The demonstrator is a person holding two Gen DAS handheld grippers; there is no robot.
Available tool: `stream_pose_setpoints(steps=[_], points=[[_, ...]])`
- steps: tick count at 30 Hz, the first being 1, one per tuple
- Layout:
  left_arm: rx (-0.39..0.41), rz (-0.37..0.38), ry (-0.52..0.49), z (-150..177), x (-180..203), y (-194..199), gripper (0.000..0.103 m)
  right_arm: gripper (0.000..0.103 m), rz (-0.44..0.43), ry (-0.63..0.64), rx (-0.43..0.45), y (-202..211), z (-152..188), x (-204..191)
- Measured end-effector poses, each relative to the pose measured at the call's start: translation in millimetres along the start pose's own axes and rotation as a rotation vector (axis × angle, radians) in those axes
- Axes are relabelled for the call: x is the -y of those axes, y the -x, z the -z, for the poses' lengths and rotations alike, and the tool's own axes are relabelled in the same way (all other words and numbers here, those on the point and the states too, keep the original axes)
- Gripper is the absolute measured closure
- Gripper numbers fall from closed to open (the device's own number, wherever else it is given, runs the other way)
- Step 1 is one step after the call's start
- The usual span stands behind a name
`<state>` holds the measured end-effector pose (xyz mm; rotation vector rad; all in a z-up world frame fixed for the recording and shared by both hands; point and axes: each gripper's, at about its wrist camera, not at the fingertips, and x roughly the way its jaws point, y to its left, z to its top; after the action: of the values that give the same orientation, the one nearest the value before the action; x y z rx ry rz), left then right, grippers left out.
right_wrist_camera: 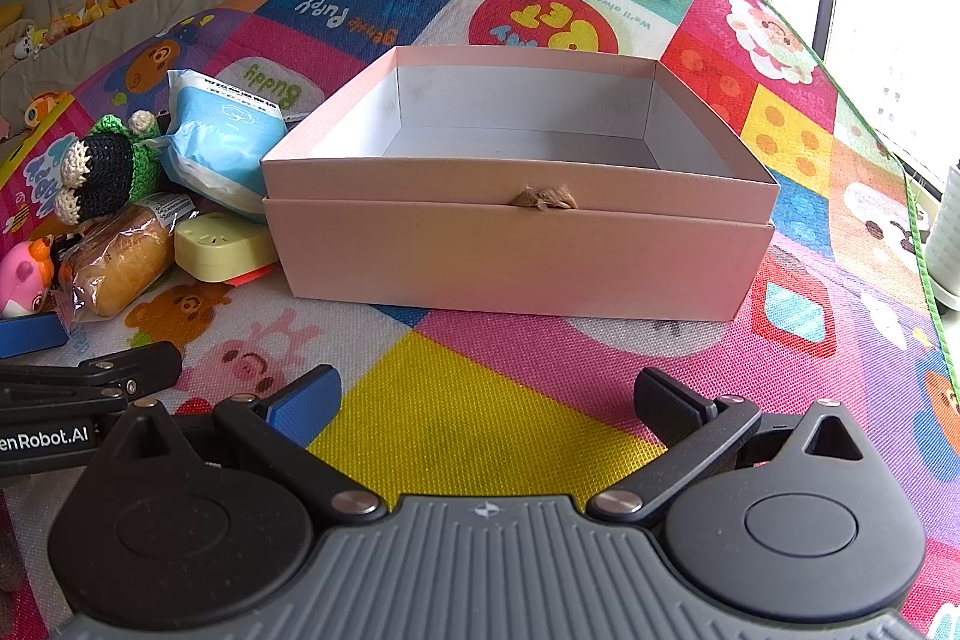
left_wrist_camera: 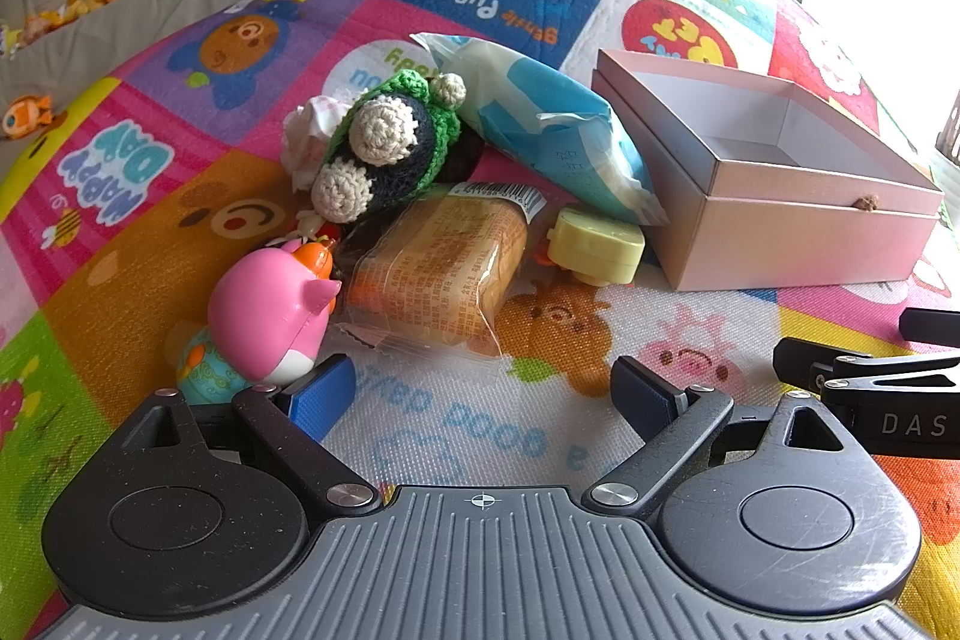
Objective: Organize objects
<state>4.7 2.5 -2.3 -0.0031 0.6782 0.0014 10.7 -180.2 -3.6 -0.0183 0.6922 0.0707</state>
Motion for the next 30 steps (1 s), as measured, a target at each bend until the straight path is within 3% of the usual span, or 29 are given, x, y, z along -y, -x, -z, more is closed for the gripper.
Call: stream_pose_setpoints(steps=[30], points=[[-0.002, -0.007, -0.010, 0.9, 1.1, 0.8, 0.008, 0.000, 0.004, 0.003, -0.001, -0.2, -0.4, 0.0]])
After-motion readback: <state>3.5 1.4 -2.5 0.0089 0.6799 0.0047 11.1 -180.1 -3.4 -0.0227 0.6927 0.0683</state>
